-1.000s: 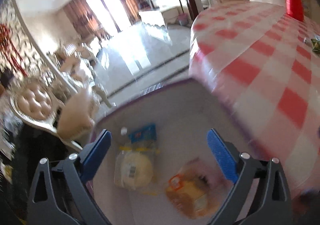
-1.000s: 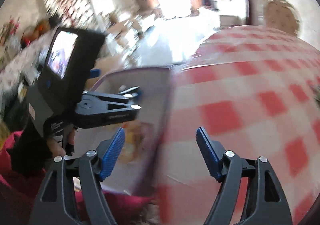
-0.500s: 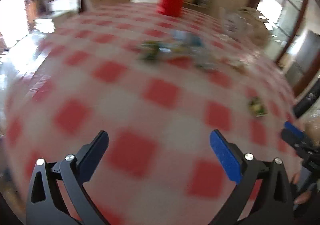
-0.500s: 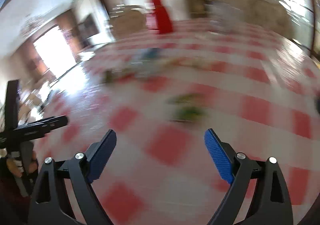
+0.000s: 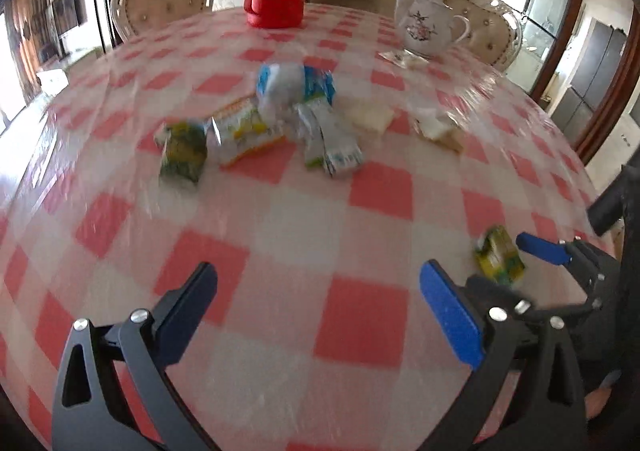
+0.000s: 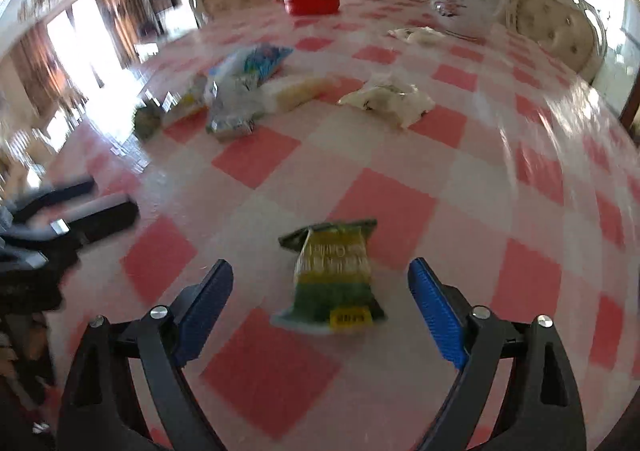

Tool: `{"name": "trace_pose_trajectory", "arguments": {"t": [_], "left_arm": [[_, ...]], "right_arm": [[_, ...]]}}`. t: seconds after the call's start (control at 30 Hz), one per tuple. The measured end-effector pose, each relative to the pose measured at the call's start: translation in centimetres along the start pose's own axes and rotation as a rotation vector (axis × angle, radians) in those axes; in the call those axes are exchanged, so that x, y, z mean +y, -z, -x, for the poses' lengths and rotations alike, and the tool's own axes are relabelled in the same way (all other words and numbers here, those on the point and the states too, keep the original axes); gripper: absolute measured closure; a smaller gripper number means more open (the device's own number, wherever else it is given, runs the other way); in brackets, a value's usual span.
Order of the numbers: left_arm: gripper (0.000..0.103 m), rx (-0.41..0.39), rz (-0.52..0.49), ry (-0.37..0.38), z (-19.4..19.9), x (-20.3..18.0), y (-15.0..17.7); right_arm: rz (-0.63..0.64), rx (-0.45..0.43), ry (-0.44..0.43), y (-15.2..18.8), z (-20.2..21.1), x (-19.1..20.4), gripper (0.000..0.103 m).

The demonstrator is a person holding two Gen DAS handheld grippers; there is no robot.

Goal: Organize snacks
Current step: 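Grasp the green garlic snack bag with the right gripper while the left grasps the clear bun bag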

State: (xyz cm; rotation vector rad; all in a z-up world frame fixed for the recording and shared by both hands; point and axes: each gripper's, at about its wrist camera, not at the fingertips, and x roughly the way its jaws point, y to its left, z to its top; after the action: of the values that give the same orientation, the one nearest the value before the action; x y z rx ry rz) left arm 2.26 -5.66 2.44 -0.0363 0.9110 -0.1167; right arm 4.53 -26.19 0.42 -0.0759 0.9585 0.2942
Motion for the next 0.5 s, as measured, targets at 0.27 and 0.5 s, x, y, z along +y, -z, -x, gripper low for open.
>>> {"name": "trace_pose_trajectory", "arguments": {"t": [0.27, 0.5], "left_arm": [[0.002, -0.004, -0.05, 0.099, -4.1, -4.9, -4.6], [0.002, -0.004, -0.15, 0.109, -10.3, -12.8, -8.8]], "right_arm": [[-0.08, -0.143, 0.086, 0.3, 2.7, -4.4, 0.067], [-0.253, -0.198, 0.149, 0.5, 3.7, -10.1, 0.067]]}}
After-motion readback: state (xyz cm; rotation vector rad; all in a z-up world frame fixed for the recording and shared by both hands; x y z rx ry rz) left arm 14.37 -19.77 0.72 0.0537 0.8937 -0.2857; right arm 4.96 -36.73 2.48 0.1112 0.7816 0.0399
